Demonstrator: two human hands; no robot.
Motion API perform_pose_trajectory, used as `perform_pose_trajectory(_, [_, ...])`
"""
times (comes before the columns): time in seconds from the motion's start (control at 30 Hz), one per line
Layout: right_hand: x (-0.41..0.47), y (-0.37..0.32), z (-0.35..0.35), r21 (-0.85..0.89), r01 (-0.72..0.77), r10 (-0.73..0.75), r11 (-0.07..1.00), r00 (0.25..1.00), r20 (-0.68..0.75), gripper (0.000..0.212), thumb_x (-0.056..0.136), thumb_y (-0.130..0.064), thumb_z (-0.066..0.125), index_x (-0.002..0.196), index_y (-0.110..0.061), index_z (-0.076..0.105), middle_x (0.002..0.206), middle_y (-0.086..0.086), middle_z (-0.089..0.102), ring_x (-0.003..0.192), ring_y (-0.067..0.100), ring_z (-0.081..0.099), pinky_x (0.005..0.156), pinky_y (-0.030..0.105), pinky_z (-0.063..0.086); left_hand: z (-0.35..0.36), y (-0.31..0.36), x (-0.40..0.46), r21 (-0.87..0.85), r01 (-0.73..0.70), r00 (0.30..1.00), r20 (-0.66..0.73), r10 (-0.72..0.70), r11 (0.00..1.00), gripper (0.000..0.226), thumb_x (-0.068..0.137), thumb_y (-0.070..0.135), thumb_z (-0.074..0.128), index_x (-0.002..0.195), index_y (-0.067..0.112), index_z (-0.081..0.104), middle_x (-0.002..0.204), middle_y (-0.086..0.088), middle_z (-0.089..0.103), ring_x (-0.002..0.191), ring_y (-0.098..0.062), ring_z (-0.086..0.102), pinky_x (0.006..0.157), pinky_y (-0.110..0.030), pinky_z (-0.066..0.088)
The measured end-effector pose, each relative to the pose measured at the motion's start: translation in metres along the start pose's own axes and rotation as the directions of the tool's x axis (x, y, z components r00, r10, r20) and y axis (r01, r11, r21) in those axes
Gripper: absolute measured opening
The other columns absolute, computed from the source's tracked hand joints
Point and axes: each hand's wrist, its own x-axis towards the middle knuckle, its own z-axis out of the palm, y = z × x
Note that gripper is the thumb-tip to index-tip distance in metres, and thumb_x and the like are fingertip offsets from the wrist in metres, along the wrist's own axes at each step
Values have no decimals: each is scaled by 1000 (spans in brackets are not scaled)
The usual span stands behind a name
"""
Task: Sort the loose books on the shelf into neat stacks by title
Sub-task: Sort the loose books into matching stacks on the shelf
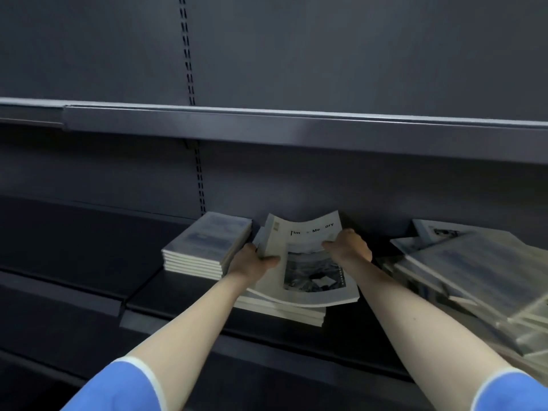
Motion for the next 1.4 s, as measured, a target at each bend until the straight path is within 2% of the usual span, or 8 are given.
perform_pose_trajectory(0.07, [-2, 1, 12, -4, -12, 12, 1000, 1000, 21, 51, 93, -37, 58, 129, -3, 45, 124, 12, 58, 110, 29, 59, 69, 28, 40, 2, -10, 1, 41, 27, 999, -24, -26, 999, 69, 76, 50, 68, 131, 13, 48, 121, -2, 62, 110, -21, 59, 86, -29, 46])
perform_pose_trajectory(0.23, [-7, 5, 42, -36, -44, 46, 998, 997, 54, 53, 94, -38, 54, 130, -2, 42, 122, 13, 59, 108, 29, 59, 69, 29, 41, 4, -27, 4, 92, 81, 997, 9, -82, 992, 65, 79, 49, 68, 124, 5, 52, 119, -8, 62, 107, -24, 59, 89, -33, 50])
perform_pose_trajectory(0.37, [-11, 6, 56, -24, -65, 66, 998, 997, 34, 49, 97, -41, 48, 125, -1, 43, 116, 14, 61, 100, 29, 62, 63, 28, 39, -1, -32, 4, 144, 69, 997, -34, -65, 987, 69, 79, 51, 67, 132, 13, 44, 124, -5, 59, 113, -25, 57, 91, -37, 49])
perform_pose_trajectory(0.5, [-14, 7, 67, 29, -72, 72, 997, 997, 11, 52, 98, -43, 45, 127, 0, 42, 123, 17, 56, 104, 31, 59, 64, 29, 37, 1, -30, -3, 445, 87, 989, -143, -26, 891, 68, 84, 62, 51, 125, 7, 47, 124, -10, 57, 114, -27, 56, 85, -35, 48])
perform_pose_trajectory(0.6, [-16, 6, 73, 19, -81, 81, 997, 997, 7, 52, 99, -41, 41, 129, 1, 40, 130, 20, 46, 110, 33, 55, 67, 30, 37, 3, -32, -3, 526, 66, 986, -163, 24, 848, 74, 87, 62, 46, 132, 3, 42, 133, -16, 46, 123, -31, 45, 96, -37, 43])
perform_pose_trajectory(0.8, [-12, 2, 78, -9, -59, 59, 998, 998, 16, 51, 100, -38, 36, 131, 2, 40, 132, 21, 44, 117, 33, 50, 74, 31, 40, 6, -36, 5, 404, 56, 997, -73, -29, 913, 57, 94, 50, 45, 124, 2, 49, 127, -16, 53, 115, -32, 54, 92, -39, 47])
perform_pose_trajectory(1.1, [-1, -5, 82, -64, -33, 33, 997, 999, -11, 51, 102, -37, 33, 133, 3, 40, 133, 21, 44, 119, 32, 48, 84, 34, 45, 14, -36, 15, 373, 48, 993, -116, -5, 927, 48, 99, 42, 37, 122, 1, 48, 123, -17, 57, 114, -33, 55, 90, -41, 45])
perform_pose_trajectory(1.4, [10, -5, 86, -83, -25, 23, 996, 999, -25, 47, 103, -33, 30, 131, 3, 41, 132, 21, 44, 117, 32, 49, 85, 33, 44, 20, -41, 25, 363, 6, 982, -176, 62, 932, 43, 101, 36, 33, 114, 0, 52, 117, -19, 61, 110, -35, 58, 86, -40, 46])
